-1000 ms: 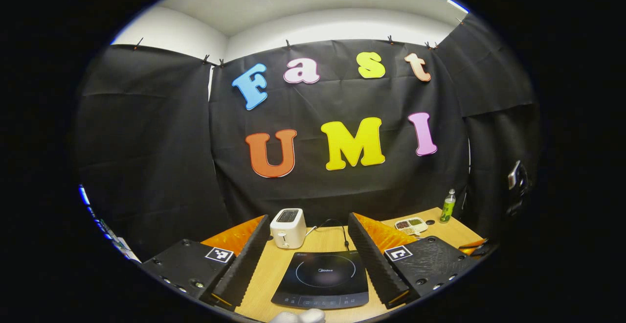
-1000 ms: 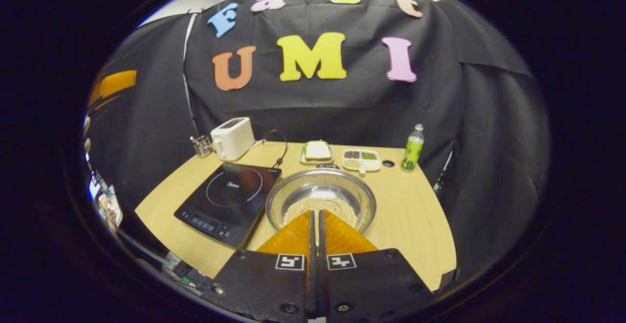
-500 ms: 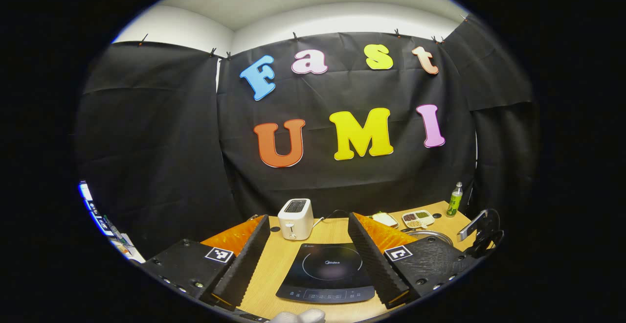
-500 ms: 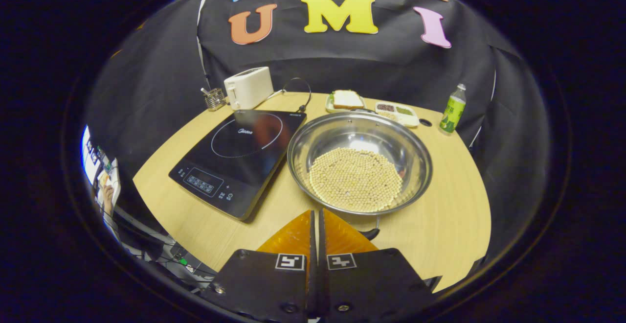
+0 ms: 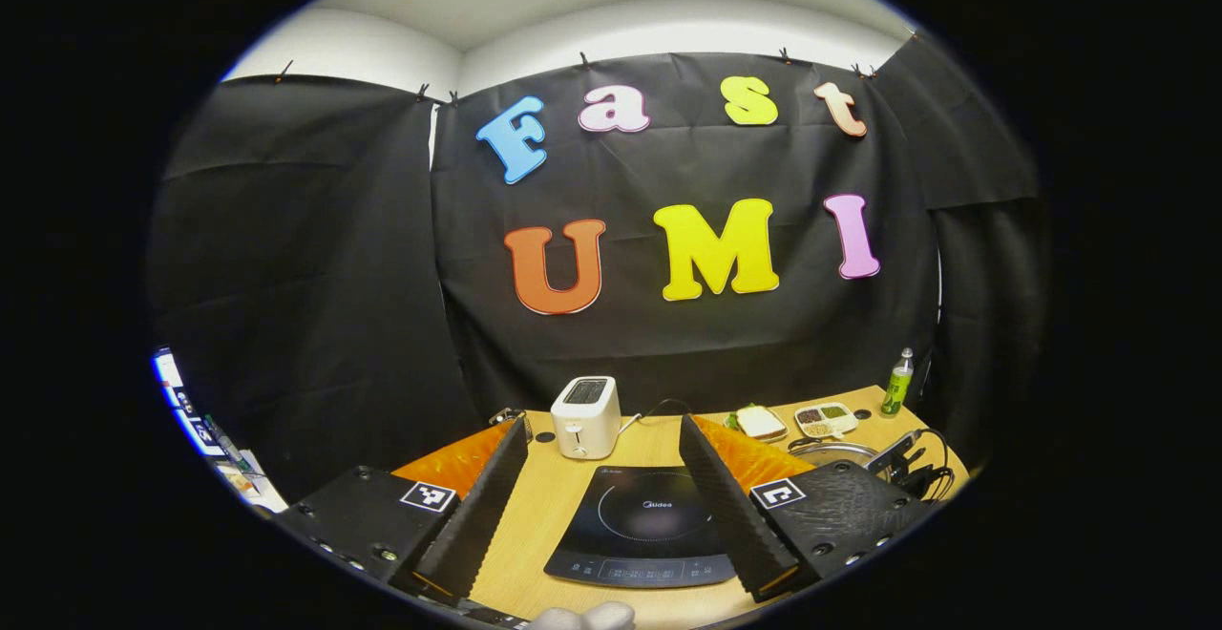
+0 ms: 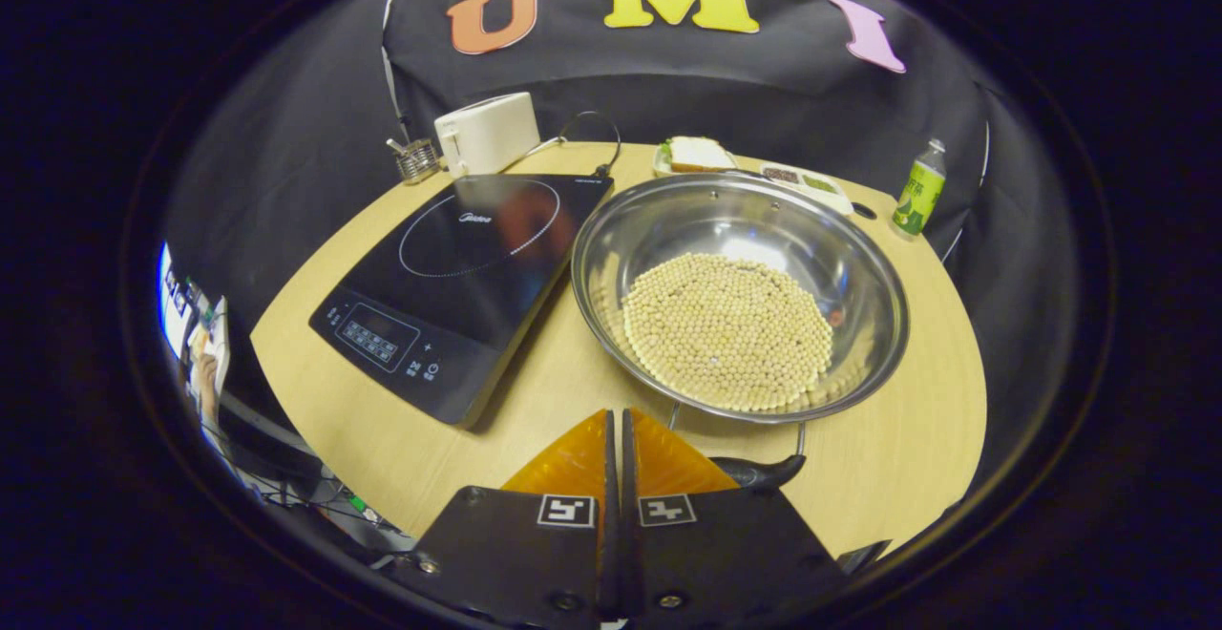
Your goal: First push the handle of the pot to place it horizontally, then grasp the pot with both hands and set it on the induction cooktop.
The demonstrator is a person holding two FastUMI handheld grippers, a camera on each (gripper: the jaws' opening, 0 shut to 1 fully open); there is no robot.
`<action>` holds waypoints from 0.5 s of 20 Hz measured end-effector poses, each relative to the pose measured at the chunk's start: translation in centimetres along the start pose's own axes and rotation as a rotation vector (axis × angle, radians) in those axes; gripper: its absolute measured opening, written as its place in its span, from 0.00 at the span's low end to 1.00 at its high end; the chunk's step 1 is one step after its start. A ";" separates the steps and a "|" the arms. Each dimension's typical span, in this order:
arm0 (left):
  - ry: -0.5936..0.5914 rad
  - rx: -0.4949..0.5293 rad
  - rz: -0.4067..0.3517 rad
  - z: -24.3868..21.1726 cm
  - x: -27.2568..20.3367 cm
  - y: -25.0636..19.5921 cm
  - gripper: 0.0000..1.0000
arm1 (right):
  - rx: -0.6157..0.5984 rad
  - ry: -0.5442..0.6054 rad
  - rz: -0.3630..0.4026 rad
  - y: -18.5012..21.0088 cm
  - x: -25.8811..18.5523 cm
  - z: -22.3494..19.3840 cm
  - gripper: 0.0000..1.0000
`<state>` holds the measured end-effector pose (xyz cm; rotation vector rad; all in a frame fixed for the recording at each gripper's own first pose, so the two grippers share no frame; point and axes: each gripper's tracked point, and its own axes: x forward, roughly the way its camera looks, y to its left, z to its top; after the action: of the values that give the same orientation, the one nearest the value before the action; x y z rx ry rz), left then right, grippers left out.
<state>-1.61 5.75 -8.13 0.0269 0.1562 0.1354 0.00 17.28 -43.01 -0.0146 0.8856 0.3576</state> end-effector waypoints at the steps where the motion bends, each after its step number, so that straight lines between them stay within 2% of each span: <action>1: -0.001 0.000 0.000 0.0 0.0 -0.1 0.96 | 0.005 0.003 0.004 0.0 0.0 0.1 0.04; 5: 0.002 0.005 -0.002 0.0 0.4 -0.2 0.96 | 0.007 0.008 -0.006 -0.6 -0.3 -0.3 0.03; 6: 0.001 0.004 -0.002 0.0 0.4 -0.3 0.96 | 0.018 0.009 -0.007 -0.8 -0.4 -0.4 0.00; 7: 0.002 0.004 -0.002 0.0 0.3 -0.4 0.96 | 0.027 0.012 -0.009 -1.2 -0.4 -0.4 0.04; 8: 0.004 0.004 -0.004 -0.1 0.4 -0.6 0.96 | 0.030 0.013 -0.015 -1.7 -0.6 -0.5 0.00; 10: 0.008 0.007 -0.008 -0.4 0.5 -0.8 0.96 | 0.034 0.014 -0.033 -2.8 -0.9 -0.8 0.00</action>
<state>-1.10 4.97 -8.59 0.0328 0.1645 0.1272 -0.27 14.29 -43.27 -0.0008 0.9046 0.3122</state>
